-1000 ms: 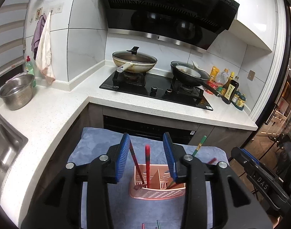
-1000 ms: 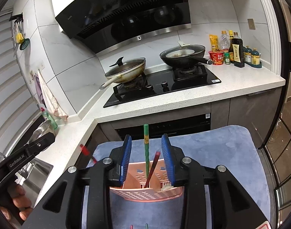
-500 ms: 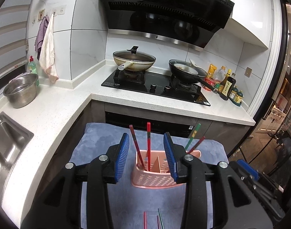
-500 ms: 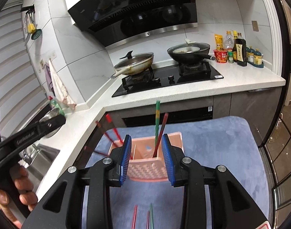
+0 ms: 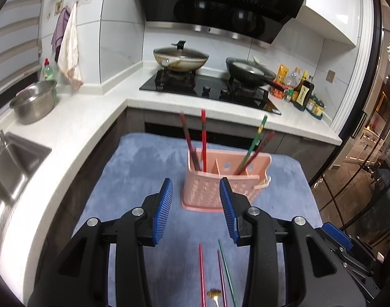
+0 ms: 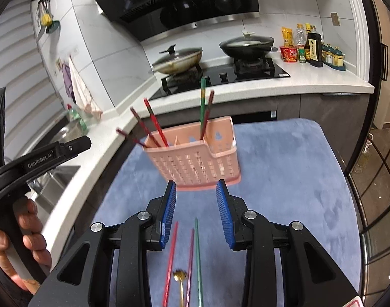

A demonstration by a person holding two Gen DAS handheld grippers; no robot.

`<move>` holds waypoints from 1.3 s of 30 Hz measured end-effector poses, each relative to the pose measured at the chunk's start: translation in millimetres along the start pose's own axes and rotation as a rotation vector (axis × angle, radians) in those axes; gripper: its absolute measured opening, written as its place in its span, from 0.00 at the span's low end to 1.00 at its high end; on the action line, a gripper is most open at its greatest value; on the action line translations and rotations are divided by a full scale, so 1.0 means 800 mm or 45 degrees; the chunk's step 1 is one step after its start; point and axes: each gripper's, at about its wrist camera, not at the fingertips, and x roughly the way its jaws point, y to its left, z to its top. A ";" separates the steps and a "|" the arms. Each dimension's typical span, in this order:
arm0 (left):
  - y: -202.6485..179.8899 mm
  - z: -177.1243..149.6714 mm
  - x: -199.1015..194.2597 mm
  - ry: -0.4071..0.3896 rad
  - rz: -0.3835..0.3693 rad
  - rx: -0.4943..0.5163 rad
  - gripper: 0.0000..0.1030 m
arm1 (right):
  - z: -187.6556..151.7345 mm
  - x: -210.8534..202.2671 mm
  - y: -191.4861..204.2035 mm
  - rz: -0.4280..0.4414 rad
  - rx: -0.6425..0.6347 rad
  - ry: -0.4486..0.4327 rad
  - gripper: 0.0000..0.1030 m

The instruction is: Organize utensils

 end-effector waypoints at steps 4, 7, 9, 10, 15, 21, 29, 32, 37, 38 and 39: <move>0.004 -0.034 -0.002 0.049 0.001 0.002 0.35 | -0.031 -0.007 -0.002 -0.028 -0.029 0.032 0.31; 0.006 -0.062 -0.001 0.099 0.001 0.004 0.35 | -0.058 -0.008 -0.002 -0.046 -0.051 0.072 0.31; 0.009 -0.081 0.000 0.135 0.004 0.010 0.35 | -0.080 -0.007 -0.002 -0.051 -0.060 0.109 0.31; 0.010 -0.092 0.001 0.151 0.006 0.009 0.35 | -0.088 -0.007 -0.002 -0.053 -0.062 0.124 0.31; 0.020 -0.140 0.005 0.245 0.020 0.006 0.35 | -0.137 -0.002 -0.003 -0.062 -0.072 0.210 0.31; 0.031 -0.186 0.008 0.337 0.037 -0.016 0.35 | -0.190 0.006 0.002 -0.066 -0.093 0.308 0.31; 0.030 -0.236 0.013 0.429 0.054 0.009 0.35 | -0.237 0.024 0.003 -0.071 -0.122 0.395 0.31; 0.029 -0.251 0.017 0.462 0.058 0.020 0.35 | -0.242 0.031 0.002 -0.070 -0.121 0.410 0.29; 0.029 -0.268 0.022 0.495 0.070 0.033 0.35 | -0.248 0.042 0.002 -0.061 -0.113 0.426 0.24; 0.029 -0.270 0.023 0.500 0.071 0.033 0.35 | -0.248 0.044 0.003 -0.060 -0.117 0.430 0.23; 0.030 -0.272 0.024 0.506 0.072 0.032 0.35 | -0.249 0.047 0.004 -0.060 -0.122 0.432 0.21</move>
